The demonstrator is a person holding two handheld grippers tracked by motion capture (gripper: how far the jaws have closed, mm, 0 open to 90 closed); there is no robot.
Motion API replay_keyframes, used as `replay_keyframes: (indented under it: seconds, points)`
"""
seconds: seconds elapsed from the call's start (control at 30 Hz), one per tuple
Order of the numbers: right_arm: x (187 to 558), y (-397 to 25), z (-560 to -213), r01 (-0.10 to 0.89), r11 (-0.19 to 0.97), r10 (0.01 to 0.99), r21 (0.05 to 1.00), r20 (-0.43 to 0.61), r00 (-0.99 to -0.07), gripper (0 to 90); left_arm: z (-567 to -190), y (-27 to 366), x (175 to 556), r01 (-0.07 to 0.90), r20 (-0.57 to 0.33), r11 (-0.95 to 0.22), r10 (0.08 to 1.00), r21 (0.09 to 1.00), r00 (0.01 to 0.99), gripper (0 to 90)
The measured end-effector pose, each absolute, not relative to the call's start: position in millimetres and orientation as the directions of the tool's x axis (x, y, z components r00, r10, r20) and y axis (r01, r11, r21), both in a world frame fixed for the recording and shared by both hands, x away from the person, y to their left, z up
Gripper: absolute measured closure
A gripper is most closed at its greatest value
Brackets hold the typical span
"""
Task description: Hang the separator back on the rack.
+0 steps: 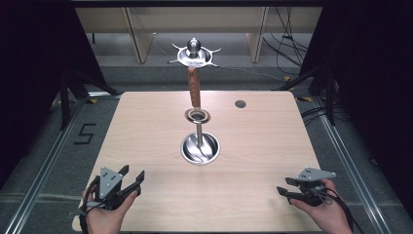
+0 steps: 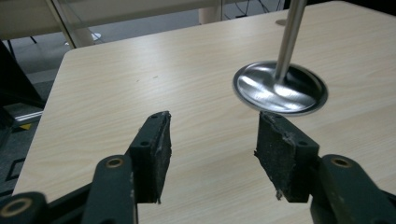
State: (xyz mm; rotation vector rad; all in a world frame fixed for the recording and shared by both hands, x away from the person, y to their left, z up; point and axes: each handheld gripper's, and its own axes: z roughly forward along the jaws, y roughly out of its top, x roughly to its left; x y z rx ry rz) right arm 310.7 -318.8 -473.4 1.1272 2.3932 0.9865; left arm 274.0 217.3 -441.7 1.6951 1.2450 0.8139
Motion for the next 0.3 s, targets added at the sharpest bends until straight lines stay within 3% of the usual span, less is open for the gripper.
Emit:
replay_keyframes:
  seconds: [0.3]
  points:
    - [308.3,-315.9,-473.0,0.591,0.423,0.779,0.687,0.057,-0.624,50.0,-449.8,219.9,284.8,0.433,-0.011,-0.131,0.950,0.892,0.311,44.1]
